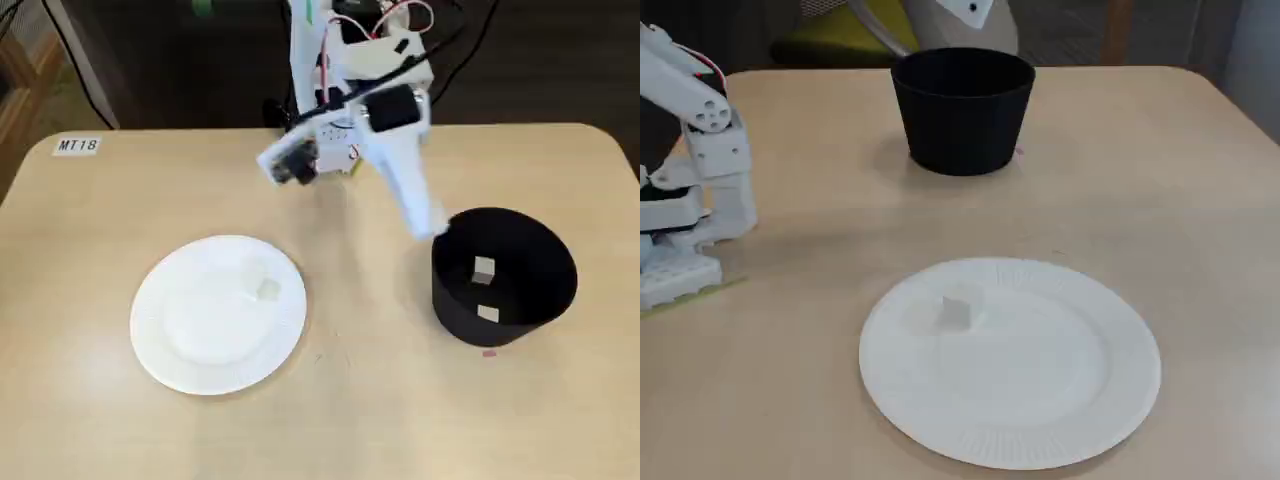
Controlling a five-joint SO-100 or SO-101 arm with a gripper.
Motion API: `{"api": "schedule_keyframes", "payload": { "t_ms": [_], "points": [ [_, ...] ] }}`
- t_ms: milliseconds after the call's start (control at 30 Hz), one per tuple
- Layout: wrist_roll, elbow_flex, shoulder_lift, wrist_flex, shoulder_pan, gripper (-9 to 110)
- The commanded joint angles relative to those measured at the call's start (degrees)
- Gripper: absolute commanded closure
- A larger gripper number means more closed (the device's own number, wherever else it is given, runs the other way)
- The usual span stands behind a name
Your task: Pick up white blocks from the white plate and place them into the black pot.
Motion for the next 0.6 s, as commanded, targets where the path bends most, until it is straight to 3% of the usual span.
{"api": "schedule_keyframes", "payload": {
  "t_ms": [0, 300, 567],
  "points": [
    [-1.67, 9.49, 3.69, -7.29, -4.22, 104],
    [-9.58, 12.92, -4.22, -13.8, -13.27, 104],
    [-15.38, 5.8, -12.48, -10.11, -18.37, 104]
  ]
}}
